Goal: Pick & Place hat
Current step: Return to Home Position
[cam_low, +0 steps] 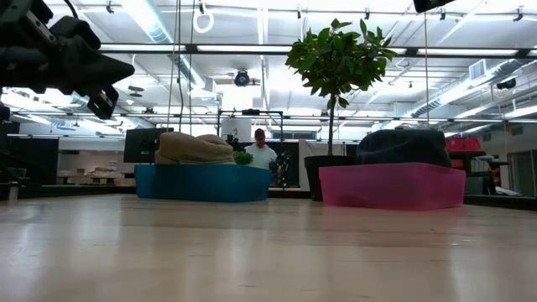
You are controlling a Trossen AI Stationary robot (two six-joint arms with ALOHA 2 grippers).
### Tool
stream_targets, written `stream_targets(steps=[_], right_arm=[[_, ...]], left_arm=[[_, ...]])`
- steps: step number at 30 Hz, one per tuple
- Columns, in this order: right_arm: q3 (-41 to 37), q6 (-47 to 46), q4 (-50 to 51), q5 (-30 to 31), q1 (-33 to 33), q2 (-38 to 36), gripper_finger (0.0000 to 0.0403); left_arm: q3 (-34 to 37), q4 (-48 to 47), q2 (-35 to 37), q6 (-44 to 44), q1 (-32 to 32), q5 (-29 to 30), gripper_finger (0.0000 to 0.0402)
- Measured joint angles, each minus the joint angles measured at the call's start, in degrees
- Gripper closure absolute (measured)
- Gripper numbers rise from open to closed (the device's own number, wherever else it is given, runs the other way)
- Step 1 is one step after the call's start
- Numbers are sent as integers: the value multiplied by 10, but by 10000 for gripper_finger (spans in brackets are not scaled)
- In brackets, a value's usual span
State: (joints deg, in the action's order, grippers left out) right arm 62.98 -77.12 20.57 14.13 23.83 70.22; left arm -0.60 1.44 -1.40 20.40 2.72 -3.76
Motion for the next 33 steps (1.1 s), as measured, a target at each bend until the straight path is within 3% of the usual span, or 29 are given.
stream_targets(steps=[8,11,14,16,27,33], right_arm=[[0,27,-7,-7,0,0,219],[0,45,-15,-37,-1,0,274],[0,74,-9,-70,-6,0,359],[0,97,-5,-87,-13,0,390],[-5,180,67,-136,-55,-22,398],[-134,180,-41,-105,-56,-112,401]], left_arm=[[0,-2,-4,19,0,1,399],[0,-3,-4,30,0,1,399],[0,1,-5,30,0,0,399],[1,13,-5,30,0,-2,399],[1,41,-4,30,0,-2,399],[1,43,-4,29,0,-1,399]])
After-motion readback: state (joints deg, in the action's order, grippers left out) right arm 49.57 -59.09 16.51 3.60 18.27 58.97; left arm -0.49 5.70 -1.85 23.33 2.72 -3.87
